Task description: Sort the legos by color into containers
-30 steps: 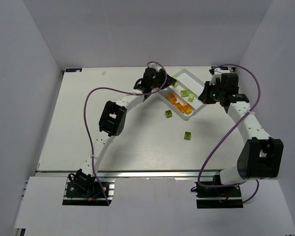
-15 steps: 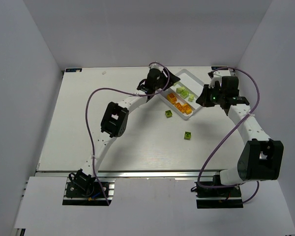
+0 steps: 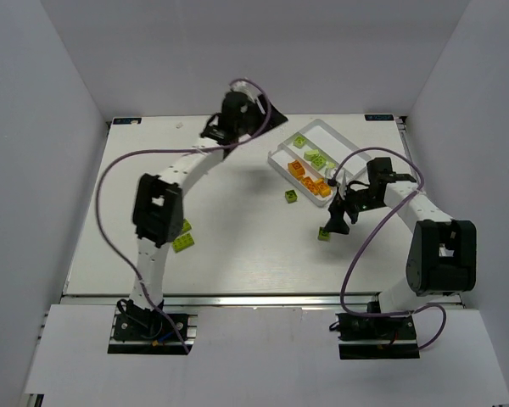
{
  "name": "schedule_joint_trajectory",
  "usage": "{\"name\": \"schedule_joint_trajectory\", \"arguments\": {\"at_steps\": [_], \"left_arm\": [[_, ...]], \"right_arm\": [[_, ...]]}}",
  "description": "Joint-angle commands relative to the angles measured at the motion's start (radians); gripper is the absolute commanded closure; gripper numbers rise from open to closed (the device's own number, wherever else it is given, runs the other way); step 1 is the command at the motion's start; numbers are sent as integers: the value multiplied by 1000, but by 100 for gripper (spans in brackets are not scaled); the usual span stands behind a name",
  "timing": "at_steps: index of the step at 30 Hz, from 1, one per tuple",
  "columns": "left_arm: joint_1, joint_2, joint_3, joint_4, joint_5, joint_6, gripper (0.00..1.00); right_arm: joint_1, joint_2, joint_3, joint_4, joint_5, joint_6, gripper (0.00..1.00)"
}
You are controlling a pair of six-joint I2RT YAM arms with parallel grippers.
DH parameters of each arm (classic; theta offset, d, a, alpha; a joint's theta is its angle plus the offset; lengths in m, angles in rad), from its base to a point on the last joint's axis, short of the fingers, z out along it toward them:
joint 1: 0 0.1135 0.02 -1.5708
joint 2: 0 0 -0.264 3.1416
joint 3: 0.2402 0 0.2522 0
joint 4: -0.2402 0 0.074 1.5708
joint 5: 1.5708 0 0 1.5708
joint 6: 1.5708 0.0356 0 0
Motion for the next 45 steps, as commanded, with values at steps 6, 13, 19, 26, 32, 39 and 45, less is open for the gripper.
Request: {"name": "schedule_joint_trajectory", "arguments": {"at_steps": [6, 13, 19, 26, 32, 39, 45], "left_arm": [[111, -662, -474, -398, -108, 288, 11], [129, -1060, -1003, -461, -260, 196, 7], [129, -1219, -1152, -564, -425, 107, 6], [129, -1177, -1171, -648, -499, 101, 6], [129, -1098, -1184, -737, -570, 82, 6], [129, -1075, -1211, -749, -580, 73, 6], [129, -1026, -1217, -795, -593, 6, 5]], "right_arm": [[73, -86, -144, 194, 168, -57, 11], [138, -42, -194, 291, 313, 4, 11], [159, 9, -190, 288, 361, -1, 14], [184, 32, -213, 331, 393, -7, 26], [187, 15, -205, 306, 351, -16, 68], [156, -50, -21, 184, 154, 116, 92], [92, 73, 254, 338, 452, 640, 100]]}}
